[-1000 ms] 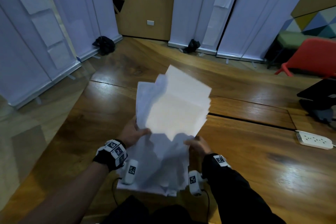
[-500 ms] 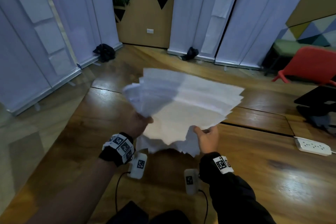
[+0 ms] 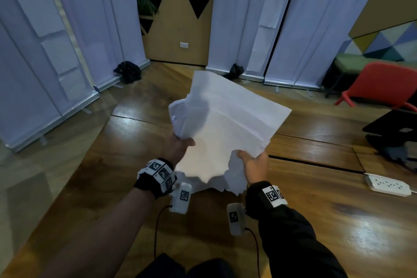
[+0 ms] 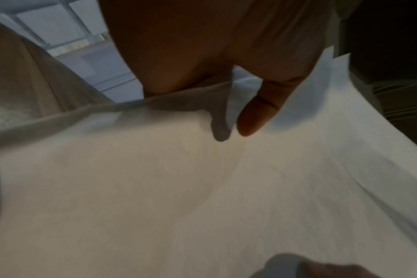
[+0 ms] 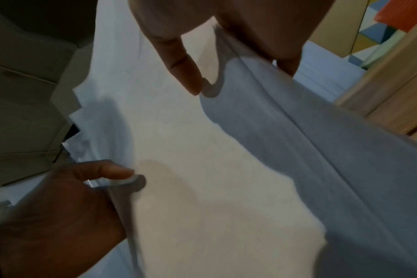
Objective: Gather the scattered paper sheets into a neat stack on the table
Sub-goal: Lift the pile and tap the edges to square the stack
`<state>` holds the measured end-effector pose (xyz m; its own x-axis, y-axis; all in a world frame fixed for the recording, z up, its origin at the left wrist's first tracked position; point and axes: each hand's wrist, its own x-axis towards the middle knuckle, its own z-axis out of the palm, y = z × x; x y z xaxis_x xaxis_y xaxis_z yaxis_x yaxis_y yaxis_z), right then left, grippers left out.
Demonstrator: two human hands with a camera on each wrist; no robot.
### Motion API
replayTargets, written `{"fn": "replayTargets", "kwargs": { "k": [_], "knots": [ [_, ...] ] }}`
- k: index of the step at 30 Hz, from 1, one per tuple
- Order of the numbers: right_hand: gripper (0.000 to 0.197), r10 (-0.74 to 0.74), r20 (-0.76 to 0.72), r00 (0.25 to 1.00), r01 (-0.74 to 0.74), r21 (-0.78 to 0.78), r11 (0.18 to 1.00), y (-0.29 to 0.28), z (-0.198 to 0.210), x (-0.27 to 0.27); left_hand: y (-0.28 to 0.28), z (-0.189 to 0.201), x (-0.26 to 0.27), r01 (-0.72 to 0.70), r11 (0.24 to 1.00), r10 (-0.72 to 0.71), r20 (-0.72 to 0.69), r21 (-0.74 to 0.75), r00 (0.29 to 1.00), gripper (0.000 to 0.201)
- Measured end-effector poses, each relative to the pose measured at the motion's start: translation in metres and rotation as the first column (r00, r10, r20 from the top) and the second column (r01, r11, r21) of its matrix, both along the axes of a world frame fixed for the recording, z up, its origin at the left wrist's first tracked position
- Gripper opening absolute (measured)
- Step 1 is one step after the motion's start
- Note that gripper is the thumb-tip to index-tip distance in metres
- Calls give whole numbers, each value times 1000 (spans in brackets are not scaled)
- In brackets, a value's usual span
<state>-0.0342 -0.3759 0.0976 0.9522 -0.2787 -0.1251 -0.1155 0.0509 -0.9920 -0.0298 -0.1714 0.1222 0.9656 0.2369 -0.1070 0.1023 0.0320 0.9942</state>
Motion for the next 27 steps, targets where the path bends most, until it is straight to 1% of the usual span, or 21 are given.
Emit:
{"fn": "replayTargets", "kwargs": {
  "k": [1, 3, 5, 7, 8, 10, 11, 12, 13, 14, 16, 17, 19, 21, 22, 23, 24, 25, 26, 27],
  "knots": [
    [36, -4, 0, 1000, 4, 21, 1000, 3, 1, -1, -2, 3, 0, -36, 999, 36, -28, -9, 999, 53],
    [25, -26, 36, 999, 25, 31, 999, 4, 7, -1, -3, 5, -1, -78, 995, 75, -48, -64, 996, 51],
    [14, -76, 88, 993, 74, 17, 997, -3, 17, -1, 0, 9, -2, -77, 992, 76, -11, -101, 997, 49],
    [24, -113, 126, 986, 108, 41, 993, -11, 22, 0, 6, 9, -3, -30, 996, 38, 94, -86, 995, 50],
    [29, -106, 146, 984, 100, 50, 994, -14, 23, 0, 8, 10, -2, -6, 998, 14, 133, -60, 991, 49],
    [46, -65, 134, 989, 62, 29, 998, -15, 24, 1, 9, 4, 1, 28, 1000, -26, 125, -10, 992, 50],
    [51, -44, 115, 992, 44, -1, 999, -11, 21, 3, 6, 1, 2, 30, 1000, -30, 79, 0, 996, 53],
    [51, -28, 86, 996, 30, -26, 999, -6, 21, 4, 2, -1, 2, 26, 1000, -26, 38, 1, 999, 56],
    [47, -23, 65, 998, 26, -36, 999, -1, 21, 5, -3, 0, 1, 5, 1000, -5, -2, 17, 1000, 55],
    [43, -27, 46, 999, 29, -33, 999, 3, 20, 7, -8, 1, -1, -23, 1000, 24, -36, 18, 999, 48],
    [38, -40, 42, 998, 39, 6, 999, 6, 24, 7, -11, 3, -1, -58, 996, 54, -69, -64, 996, 37],
    [37, -57, 62, 996, 55, 29, 998, 4, 27, 7, -10, 5, -2, -69, 991, 63, -57, -115, 996, 37],
    [39, -80, 154, 985, 70, 66, 995, -4, 35, 4, -2, 5, -2, -50, 983, 55, 22, -175, 998, 40],
    [46, -71, 255, 964, 48, 96, 994, -14, 35, 3, 7, 2, 0, -20, 990, 35, 102, -143, 994, 41],
    [48, -64, 256, 965, 38, 104, 994, -17, 31, 3, 10, -2, 1, -16, 994, 27, 95, -107, 995, 43],
    [49, -51, 220, 974, 27, 109, 994, -18, 25, 4, 12, -10, 3, -5, 998, 9, 61, -62, 998, 48],
    [46, -24, 152, 988, 8, 107, 994, -17, 16, 5, 11, -17, 4, 16, 999, -16, -7, -40, 1000, 54],
    [39, 10, 86, 996, -19, 100, 995, -14, 7, 6, 7, -23, 2, 39, 998, -42, -72, -41, 997, 54],
    [32, 34, 25, 999, -37, 99, 994, -10, 0, 5, 2, -26, -1, 37, 999, -41, -120, -40, 992, 43],
    [28, 46, -19, 999, -44, 109, 993, -6, -6, 5, -4, -27, -4, 5, 999, -10, -148, -36, 989, 29]
  ]
}}
